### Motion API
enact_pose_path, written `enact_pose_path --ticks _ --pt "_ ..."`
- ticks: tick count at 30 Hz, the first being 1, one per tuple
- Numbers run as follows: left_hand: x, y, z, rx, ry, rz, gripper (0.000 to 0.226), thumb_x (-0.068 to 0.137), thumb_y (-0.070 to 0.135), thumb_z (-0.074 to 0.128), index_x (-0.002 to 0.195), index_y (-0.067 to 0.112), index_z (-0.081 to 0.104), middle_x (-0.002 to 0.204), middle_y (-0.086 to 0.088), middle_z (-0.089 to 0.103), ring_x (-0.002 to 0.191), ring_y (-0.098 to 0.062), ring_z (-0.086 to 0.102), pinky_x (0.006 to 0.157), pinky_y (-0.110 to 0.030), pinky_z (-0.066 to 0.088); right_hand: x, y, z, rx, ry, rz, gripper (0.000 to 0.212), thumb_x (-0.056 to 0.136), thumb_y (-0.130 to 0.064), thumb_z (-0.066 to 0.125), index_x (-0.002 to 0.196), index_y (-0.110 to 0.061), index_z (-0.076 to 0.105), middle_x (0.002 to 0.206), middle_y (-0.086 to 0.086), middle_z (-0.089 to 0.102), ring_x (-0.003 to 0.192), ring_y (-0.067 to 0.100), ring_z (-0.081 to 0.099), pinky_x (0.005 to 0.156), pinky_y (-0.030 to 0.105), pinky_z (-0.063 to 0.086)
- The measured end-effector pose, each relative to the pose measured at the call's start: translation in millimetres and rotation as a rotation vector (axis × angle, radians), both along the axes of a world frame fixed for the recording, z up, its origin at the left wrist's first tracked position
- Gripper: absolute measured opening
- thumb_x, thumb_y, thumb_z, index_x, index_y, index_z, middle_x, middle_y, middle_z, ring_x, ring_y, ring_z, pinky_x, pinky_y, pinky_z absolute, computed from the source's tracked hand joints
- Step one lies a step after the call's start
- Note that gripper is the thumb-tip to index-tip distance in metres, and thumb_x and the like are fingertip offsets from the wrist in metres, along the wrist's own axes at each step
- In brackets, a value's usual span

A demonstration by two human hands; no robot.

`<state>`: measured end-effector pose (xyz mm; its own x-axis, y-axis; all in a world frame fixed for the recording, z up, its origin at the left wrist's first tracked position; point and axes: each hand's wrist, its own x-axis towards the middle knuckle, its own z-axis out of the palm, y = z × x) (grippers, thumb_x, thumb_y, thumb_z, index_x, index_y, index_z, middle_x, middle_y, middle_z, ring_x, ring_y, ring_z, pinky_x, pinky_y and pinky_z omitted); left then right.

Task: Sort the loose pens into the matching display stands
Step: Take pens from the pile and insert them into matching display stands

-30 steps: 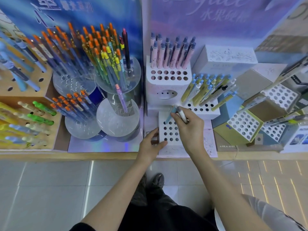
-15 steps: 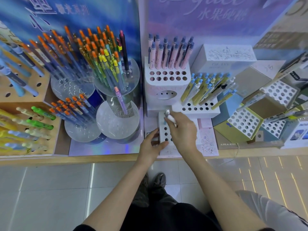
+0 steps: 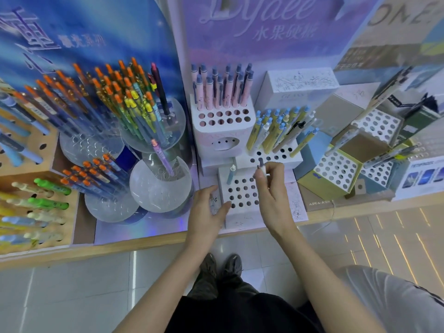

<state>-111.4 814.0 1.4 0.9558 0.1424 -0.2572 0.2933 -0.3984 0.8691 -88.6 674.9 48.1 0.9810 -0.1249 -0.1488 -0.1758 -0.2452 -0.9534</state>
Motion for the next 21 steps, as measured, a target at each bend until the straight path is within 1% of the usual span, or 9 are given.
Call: enact_pose_path --ticks 3,5,7,11,13,16,18,20,21 --pt "5.7 -5.2 32.7 -0.159 -0.028 -0.135 0.029 0.084 0.021 0.069 0.111 0.023 0.059 0.11 0.008 0.061 0.103 -0.006 0.057 0.086 -0.008 0.04 -1.6 -9.3 15.9 0.115 0.005 -0.096 0.011 0.099 -0.022 0.05 0.089 -0.016 0.051 0.082 0.0 0.046 0.072 0.008 0.043 0.068 0.016 0.038" --pt "11.2 -15.6 48.7 -0.263 0.02 -0.245 0.025 0.083 0.023 0.07 0.106 0.027 0.06 0.106 0.011 0.066 0.102 -0.005 0.06 0.09 -0.013 0.043 -3.2 -16.3 26.5 0.192 -0.029 -0.148 0.012 0.097 -0.018 0.052 0.087 -0.011 0.053 0.075 -0.004 0.047 0.069 0.007 0.043 0.065 0.011 0.037" --pt "17.4 -29.5 57.7 -0.315 0.029 -0.316 0.024 0.082 0.02 0.072 0.103 0.028 0.062 0.103 0.009 0.068 0.098 -0.008 0.063 0.09 -0.019 0.047 -4.6 -24.9 35.8 0.245 -0.063 -0.185 0.012 0.096 -0.018 0.054 0.087 -0.01 0.054 0.073 -0.003 0.048 0.067 0.008 0.043 0.062 0.012 0.037" --pt "27.6 -55.6 65.0 -0.272 -0.042 -0.397 0.022 0.083 0.012 0.071 0.082 0.033 0.065 0.083 0.016 0.07 0.08 -0.009 0.066 0.077 -0.025 0.05 -4.6 -44.5 48.0 0.317 -0.106 -0.275 0.01 0.095 -0.017 0.054 0.087 -0.013 0.055 0.067 -0.004 0.048 0.061 0.009 0.042 0.057 0.016 0.038" --pt "32.2 -66.2 67.0 -0.244 -0.057 -0.438 0.025 0.086 0.01 0.067 0.076 0.033 0.064 0.074 0.02 0.067 0.072 -0.005 0.063 0.07 -0.021 0.048 -5.0 -58.3 51.4 0.317 -0.128 -0.275 0.006 0.094 -0.012 0.056 0.089 -0.009 0.056 0.067 -0.001 0.05 0.059 0.01 0.046 0.056 0.017 0.04" --pt "41.4 -82.4 67.8 -0.185 -0.106 -0.513 0.022 0.09 0.01 0.062 0.08 0.03 0.063 0.078 0.019 0.065 0.07 0.002 0.059 0.066 -0.02 0.045 -3.9 -84.0 52.9 0.286 -0.105 -0.212 0.008 0.092 -0.003 0.057 0.099 0.0 0.058 0.072 0.012 0.059 0.058 0.01 0.054 0.055 0.022 0.044" --pt "49.3 -96.1 68.3 -0.144 -0.127 -0.535 0.025 0.09 0.012 0.063 0.08 0.035 0.062 0.078 0.021 0.064 0.071 0.002 0.059 0.063 -0.021 0.046 -0.6 -102.8 52.8 0.229 -0.084 -0.17 0.005 0.092 -0.002 0.057 0.095 0.002 0.058 0.071 0.012 0.061 0.057 0.012 0.057 0.054 0.023 0.045" --pt "56.7 -114.0 69.6 -0.142 -0.137 -0.519 0.025 0.089 0.013 0.063 0.081 0.037 0.062 0.081 0.023 0.064 0.071 0.002 0.059 0.062 -0.017 0.046 5.4 -123.9 52.5 0.156 -0.09 -0.183 0.004 0.091 -0.003 0.059 0.087 -0.002 0.058 0.071 0.012 0.063 0.059 0.013 0.061 0.056 0.022 0.046" --pt "60.7 -124.1 70.7 -0.149 -0.14 -0.497 0.021 0.089 0.013 0.063 0.085 0.034 0.064 0.083 0.021 0.065 0.074 0.002 0.059 0.065 -0.016 0.046 9.0 -136.3 53.1 0.119 -0.103 -0.214 0.008 0.091 -0.004 0.06 0.084 -0.007 0.058 0.073 0.013 0.064 0.062 0.013 0.062 0.058 0.022 0.047"
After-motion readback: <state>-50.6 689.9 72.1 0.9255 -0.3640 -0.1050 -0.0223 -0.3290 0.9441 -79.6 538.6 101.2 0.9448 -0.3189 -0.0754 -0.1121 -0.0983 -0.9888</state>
